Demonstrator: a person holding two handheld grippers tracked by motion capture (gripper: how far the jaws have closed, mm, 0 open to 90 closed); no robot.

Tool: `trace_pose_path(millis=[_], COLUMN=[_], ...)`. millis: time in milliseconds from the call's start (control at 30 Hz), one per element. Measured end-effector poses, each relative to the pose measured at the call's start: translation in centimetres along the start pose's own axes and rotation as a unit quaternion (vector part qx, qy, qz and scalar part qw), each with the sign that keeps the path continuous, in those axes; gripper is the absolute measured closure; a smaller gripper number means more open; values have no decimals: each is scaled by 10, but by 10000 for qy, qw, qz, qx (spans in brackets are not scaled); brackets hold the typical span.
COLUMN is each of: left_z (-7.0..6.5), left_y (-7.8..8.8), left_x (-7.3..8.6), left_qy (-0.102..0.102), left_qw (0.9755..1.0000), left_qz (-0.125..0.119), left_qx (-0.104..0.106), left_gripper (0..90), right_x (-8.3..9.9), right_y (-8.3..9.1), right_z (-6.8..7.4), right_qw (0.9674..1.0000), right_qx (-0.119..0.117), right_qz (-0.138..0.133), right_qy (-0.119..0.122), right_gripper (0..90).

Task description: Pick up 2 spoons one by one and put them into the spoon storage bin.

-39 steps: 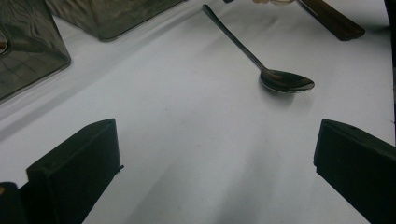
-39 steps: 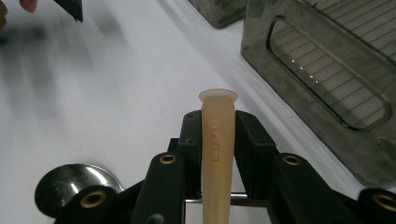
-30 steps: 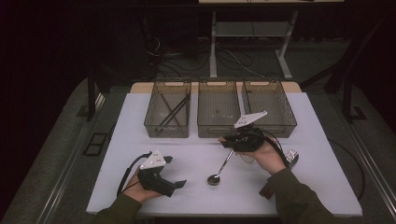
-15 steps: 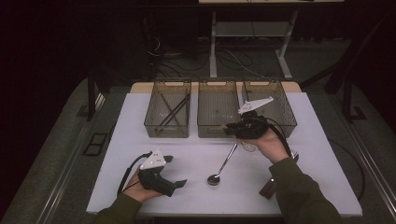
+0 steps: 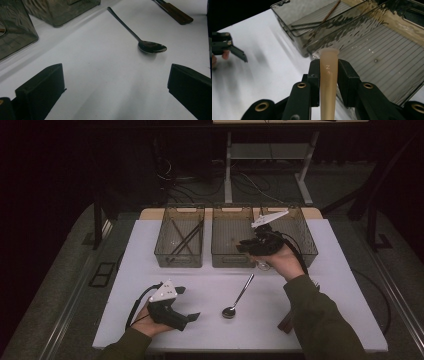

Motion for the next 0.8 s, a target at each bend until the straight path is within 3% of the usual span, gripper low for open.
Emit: trace_pose_path(millis=[400, 533, 800], left_z=[-1, -1, -2], left_y=[0, 0, -1], left_x=[-1, -1, -1], left_qy=[23, 21, -11], left_qw=[10000, 10000, 10000], left_qz=[-45, -46, -61], left_qx=[41, 34, 55], left_gripper=[0, 0, 1], right_x=[-24, -28, -35], right_y=[-15, -22, -34], right_z=[-28, -34, -50], right_qw=[9995, 9989, 9980], right_qx=[245, 368, 470], right_qz=[90, 223, 217], right_qy=[-196, -165, -367], right_gripper=[730, 730, 729])
Point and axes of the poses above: each handheld gripper's, and its own axes: y roughly backward along the jaws, x roughly out of its underside, z roughly to its left, the point moved 7 cm from there along -y, roughly forward along the jaws, and after that the axes turned 1 degree about -x, right-handed, at the moved point
